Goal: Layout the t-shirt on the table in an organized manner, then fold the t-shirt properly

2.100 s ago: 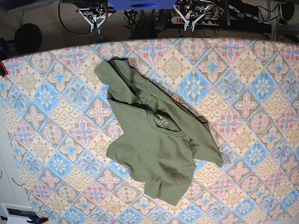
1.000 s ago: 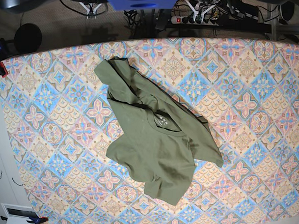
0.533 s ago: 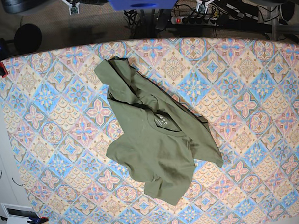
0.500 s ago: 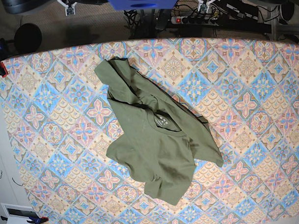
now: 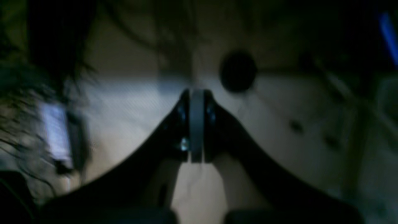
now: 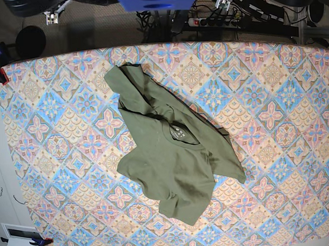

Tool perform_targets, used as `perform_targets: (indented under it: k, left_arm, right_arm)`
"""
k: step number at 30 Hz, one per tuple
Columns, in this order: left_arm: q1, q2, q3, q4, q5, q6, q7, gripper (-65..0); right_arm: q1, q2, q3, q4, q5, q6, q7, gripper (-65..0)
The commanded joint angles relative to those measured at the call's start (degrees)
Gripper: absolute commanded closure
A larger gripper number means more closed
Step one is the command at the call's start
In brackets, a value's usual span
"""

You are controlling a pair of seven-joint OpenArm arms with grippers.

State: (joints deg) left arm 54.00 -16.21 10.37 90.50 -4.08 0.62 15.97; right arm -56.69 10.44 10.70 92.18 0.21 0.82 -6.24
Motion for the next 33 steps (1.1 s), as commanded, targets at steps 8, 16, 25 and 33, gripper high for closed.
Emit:
perform_targets:
  k: [8,16,25,33]
  left_arm:
    - [7.7,-0.3,-6.2,15.5,0.1,-0.1,-0.9,0.0]
    - [10.0,-0.3,-6.9,22.0,0.1,-0.1,-0.9,0.0]
    - [7.4,-0.3,-7.0,24.5,0.0,-0.1,-0.8,0.0]
    - [0.7,0.1,-7.1,26.3,-0.1,-0.1,5.7,0.0]
  right_arm:
    - [-5.2,0.3,0.9,17.8,0.2,-0.8,-4.2,0.0]
    - [-6.9,0.2,0.6,21.3,0.0,-0.8,-7.8,0.0]
    - [-0.9,0.5,-3.5,21.6,-0.3,-0.8,-7.6,0.0]
    - [9.1,1.8,-13.4,22.0,-0.3,-0.8,-7.9,0.0]
